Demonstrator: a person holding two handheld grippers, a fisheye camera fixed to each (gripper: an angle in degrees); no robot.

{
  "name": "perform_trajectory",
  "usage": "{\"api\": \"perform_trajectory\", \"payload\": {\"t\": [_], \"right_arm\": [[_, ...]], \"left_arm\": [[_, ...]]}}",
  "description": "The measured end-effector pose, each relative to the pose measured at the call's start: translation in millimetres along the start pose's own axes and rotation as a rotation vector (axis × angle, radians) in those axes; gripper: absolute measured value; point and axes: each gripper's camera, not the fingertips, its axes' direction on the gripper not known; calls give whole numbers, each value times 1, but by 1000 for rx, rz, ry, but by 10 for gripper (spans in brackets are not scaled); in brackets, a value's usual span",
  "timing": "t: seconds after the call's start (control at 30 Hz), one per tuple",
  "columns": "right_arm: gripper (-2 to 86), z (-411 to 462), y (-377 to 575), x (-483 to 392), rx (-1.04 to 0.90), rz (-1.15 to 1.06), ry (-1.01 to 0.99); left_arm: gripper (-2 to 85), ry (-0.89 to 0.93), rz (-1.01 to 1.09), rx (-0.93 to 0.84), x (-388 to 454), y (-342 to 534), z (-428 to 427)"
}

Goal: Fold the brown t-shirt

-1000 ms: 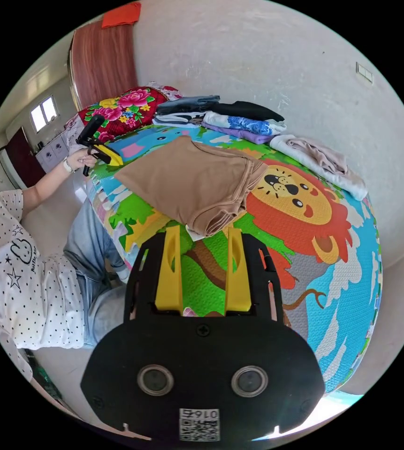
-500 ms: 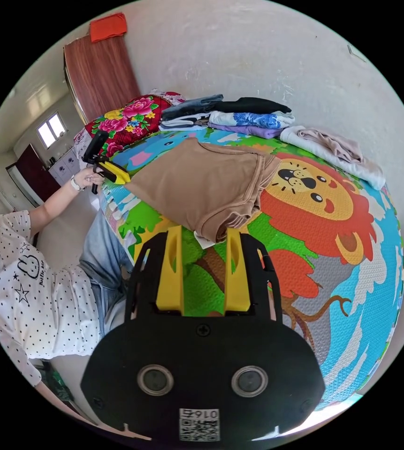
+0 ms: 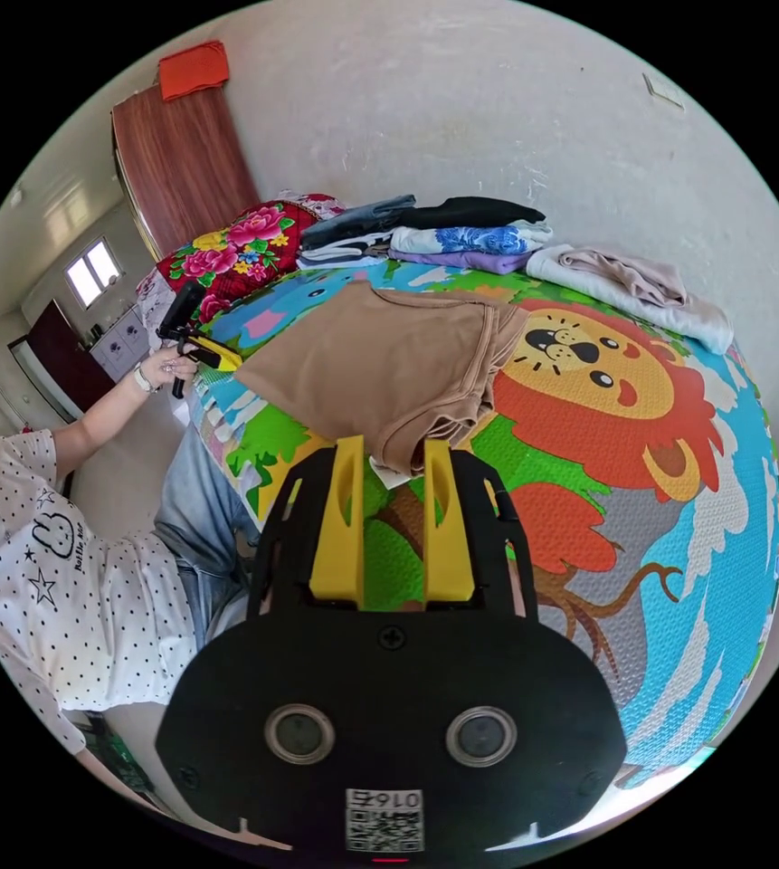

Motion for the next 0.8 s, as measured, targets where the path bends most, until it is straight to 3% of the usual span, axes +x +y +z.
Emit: {"api": "perform_trajectory", "payload": {"t": [0.43, 0.63, 0.8], "right_arm": [[49, 3, 8, -22, 28, -7, 38], [29, 10, 12, -33, 6, -48, 2], [25, 3, 9, -49, 93, -60, 9]], "left_arm": [[-10, -6, 150, 72, 49, 15, -12], [-10, -112, 247, 17, 71, 31, 0], [-10, -115, 291, 74, 92, 47, -4]]}}
